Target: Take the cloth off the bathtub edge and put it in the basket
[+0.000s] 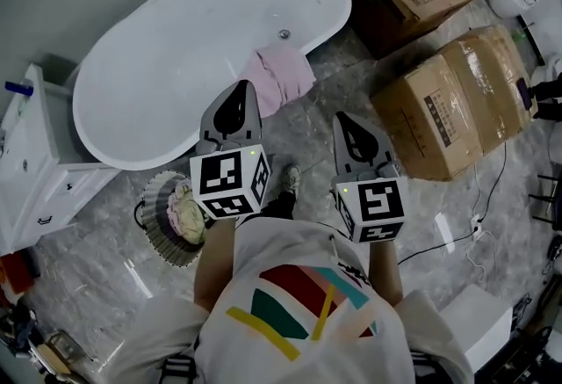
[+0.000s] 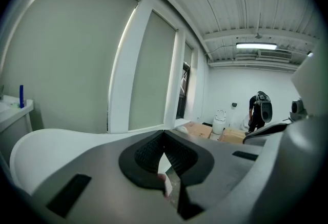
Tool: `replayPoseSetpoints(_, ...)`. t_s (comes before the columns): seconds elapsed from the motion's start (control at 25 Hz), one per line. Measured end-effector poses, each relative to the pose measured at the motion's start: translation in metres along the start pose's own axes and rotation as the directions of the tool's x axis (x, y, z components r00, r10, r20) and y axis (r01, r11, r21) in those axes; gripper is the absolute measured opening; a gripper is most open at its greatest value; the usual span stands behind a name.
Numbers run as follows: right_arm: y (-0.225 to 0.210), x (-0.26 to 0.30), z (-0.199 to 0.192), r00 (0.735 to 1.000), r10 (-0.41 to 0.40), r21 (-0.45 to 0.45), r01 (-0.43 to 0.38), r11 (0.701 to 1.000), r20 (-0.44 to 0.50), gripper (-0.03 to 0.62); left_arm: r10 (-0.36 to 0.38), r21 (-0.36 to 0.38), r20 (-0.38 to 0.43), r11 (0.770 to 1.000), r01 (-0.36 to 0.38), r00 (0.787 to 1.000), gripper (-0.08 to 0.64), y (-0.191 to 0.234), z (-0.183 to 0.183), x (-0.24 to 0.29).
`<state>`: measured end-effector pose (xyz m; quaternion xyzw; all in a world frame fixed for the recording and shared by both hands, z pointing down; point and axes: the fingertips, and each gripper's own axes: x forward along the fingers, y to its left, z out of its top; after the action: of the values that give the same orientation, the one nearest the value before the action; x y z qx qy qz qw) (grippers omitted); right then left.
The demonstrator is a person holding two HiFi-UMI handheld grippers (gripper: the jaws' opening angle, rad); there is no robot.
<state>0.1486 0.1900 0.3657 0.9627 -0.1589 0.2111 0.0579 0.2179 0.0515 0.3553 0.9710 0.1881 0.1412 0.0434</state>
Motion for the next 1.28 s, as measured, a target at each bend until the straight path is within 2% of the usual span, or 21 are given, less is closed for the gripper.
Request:
replayPoseSetpoints(0.32, 0.006, 0.047, 0.017, 0.999, 0.039, -0.017, -0.040, 0.999, -0.023, 0.011, 0.061, -0.027, -0.021, 0.998, -0.061, 0.998, 0.018, 0.040, -0.006, 0.028)
replayPoseSetpoints(0.44, 0.007, 0.056, 0.019, 0.998, 0.047, -0.041, -0.048, 0.998, -0.042, 0.011, 0.068, -0.030, -0.008, 0.997, -0.069, 0.998, 0.018, 0.046, 0.000, 0.031)
replayPoseSetpoints(0.68, 0.012, 0.076, 0.034, 0.994, 0.106, -0.077, -0.108, 0.991, -0.025, 0.011, 0.149, -0.067, 0.026, 0.987, -0.147, 0.988, 0.018, 0.063, 0.009, 0.026)
replayPoseSetpoints(0.84, 0.015, 0.086, 0.046, 0.989, 0.145, -0.150, -0.144, 0.978, 0.001, 0.011, 0.261, -0.138, 0.043, 0.958, -0.253, 0.964, 0.018, 0.081, 0.008, 0.016)
replayPoseSetpoints(0.92, 0.014, 0.090, 0.053, 0.983, 0.183, -0.149, -0.177, 0.973, 0.027, 0.011, 0.300, -0.156, 0.048, 0.945, -0.289, 0.953, 0.018, 0.084, 0.008, 0.018)
replayPoseSetpoints(1.04, 0.009, 0.098, 0.066, 0.965, 0.252, -0.106, -0.244, 0.964, 0.078, 0.011, 0.339, -0.137, 0.052, 0.934, -0.329, 0.939, 0.018, 0.076, 0.010, 0.020)
replayPoseSetpoints(1.16, 0.000, 0.105, 0.081, 0.947, 0.296, -0.126, -0.280, 0.952, 0.128, 0.011, 0.377, -0.121, 0.064, 0.922, -0.368, 0.924, 0.018, 0.065, 0.016, 0.021)
replayPoseSetpoints(1.28, -0.011, 0.112, 0.088, 0.928, 0.346, -0.150, -0.325, 0.934, 0.141, 0.011, 0.431, -0.128, 0.077, 0.899, -0.420, 0.899, 0.018, 0.057, 0.023, 0.025)
